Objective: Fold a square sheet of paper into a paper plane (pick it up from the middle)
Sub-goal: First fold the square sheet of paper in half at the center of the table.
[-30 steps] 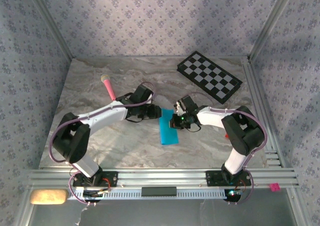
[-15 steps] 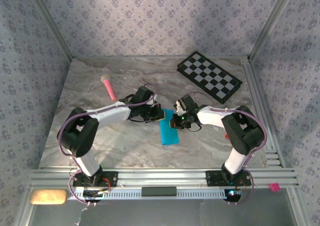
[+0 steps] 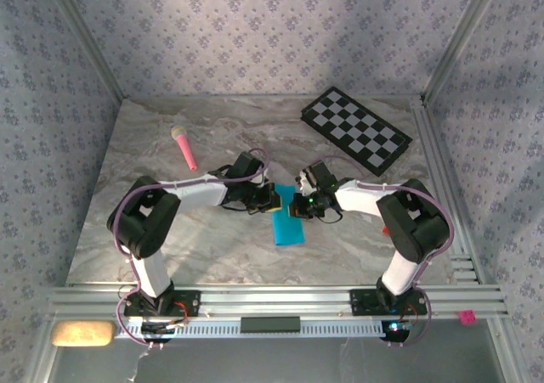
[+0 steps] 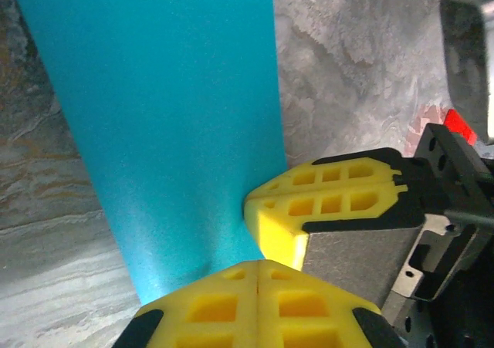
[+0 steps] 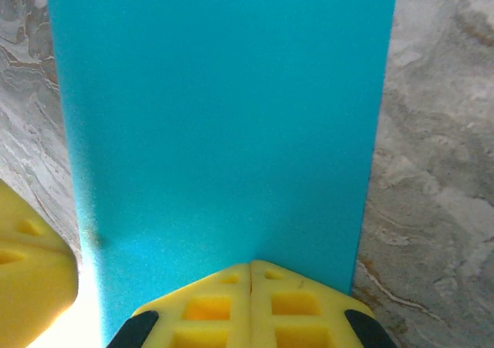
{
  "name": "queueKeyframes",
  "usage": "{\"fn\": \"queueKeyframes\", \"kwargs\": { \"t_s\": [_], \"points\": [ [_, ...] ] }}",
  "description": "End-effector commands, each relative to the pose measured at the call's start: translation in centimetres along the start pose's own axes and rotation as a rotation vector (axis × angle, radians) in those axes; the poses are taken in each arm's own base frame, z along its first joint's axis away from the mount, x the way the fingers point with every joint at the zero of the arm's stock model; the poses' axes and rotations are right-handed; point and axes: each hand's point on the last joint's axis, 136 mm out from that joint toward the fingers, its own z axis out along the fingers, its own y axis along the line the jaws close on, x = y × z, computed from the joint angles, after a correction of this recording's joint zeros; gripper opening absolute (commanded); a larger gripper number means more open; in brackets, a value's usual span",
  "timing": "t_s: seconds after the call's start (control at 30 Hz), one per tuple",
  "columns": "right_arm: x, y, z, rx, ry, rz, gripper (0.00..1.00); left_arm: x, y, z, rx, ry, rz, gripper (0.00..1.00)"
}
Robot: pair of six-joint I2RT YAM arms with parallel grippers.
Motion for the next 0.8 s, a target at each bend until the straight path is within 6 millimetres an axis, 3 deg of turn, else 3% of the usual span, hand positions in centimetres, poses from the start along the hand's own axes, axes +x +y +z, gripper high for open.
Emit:
{"fn": "queueKeyframes", "kwargs": {
  "t_s": [0.0, 0.3, 0.4, 0.47, 0.6, 0.77],
  "points": [
    [3.7, -4.1, 1.1, 0.144, 0.115, 0.082, 0.0, 0.8, 1.7, 0.9, -0.041, 0.026, 0.02, 0.0],
    [4.2, -4.1, 1.5, 0.152, 0.12, 0.085, 0.0, 1.8, 7.6, 1.5, -0.244, 0.026, 0.054, 0.0],
    [4.4, -4.2, 1.7, 0.159, 0.124, 0.091, 0.0, 1.9, 7.9, 1.4, -0.261, 0.034, 0.062, 0.0],
    [4.5, -4.3, 1.6, 0.162, 0.123, 0.094, 0.0, 1.6, 7.2, 1.0, -0.25, 0.022, 0.069, 0.0],
    [4.6, -4.3, 1.6, 0.165, 0.12, 0.098, 0.0, 0.3, 3.8, -0.3, -0.171, -0.02, 0.068, 0.0],
    [4.5, -4.4, 1.4, 0.172, 0.114, 0.103, 0.0, 0.1, 0.3, -1.3, -0.067, -0.028, 0.007, 0.01]
  ]
}}
